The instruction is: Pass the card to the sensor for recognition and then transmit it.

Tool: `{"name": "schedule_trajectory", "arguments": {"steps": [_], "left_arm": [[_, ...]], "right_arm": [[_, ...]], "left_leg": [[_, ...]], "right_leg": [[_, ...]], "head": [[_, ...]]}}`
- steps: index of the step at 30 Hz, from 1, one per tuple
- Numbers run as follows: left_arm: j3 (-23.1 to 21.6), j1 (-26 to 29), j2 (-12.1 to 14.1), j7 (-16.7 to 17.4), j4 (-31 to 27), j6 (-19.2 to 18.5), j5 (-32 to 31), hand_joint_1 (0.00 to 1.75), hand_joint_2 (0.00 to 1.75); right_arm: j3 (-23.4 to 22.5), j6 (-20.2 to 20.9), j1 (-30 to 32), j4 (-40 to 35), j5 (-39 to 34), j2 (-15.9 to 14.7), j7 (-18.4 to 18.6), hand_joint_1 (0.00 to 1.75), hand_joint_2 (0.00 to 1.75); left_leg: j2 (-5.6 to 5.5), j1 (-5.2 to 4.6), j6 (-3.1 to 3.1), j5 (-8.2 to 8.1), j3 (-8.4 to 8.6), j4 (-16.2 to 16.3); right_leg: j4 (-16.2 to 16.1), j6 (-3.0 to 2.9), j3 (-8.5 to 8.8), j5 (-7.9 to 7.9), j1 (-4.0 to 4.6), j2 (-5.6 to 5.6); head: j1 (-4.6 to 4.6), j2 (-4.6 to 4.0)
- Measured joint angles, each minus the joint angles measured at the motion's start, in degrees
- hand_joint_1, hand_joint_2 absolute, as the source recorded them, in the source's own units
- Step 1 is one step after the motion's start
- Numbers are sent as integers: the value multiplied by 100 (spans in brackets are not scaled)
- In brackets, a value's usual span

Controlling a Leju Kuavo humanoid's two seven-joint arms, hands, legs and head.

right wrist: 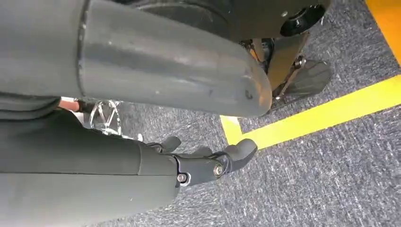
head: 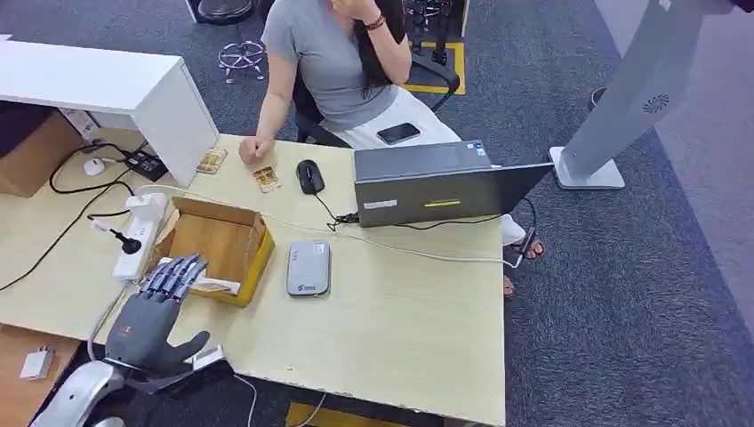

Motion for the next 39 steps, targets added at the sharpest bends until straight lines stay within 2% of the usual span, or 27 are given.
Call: {"name": "schedule_trajectory", "arguments": {"steps": [5,11,39], "left_arm": [[188,-31,4,-22,2,-81,9,0,175],[214,-198,-68,-28,127,-83,-116,0,175],[256,-981,-466,164,1375,-96,-649,0,175]], "right_arm": [[-2,125,0,-7,81,0,2,0,0],[-2,157,-1,-20,175,-4,15,0,0],[0,219,-10,-42,393,-13,138,0,0]], "left_leg": [[0,-1,0,0,0,1],[0,-2,0,0,0,1],[1,-2,0,0,2,2]], "right_leg": [[-1,0,0,0,-1,0],[-1,1,0,0,-2,0],[-1,0,-2,2,-1,3]], "head": [[0,0],[0,0],[-2,0]]}}
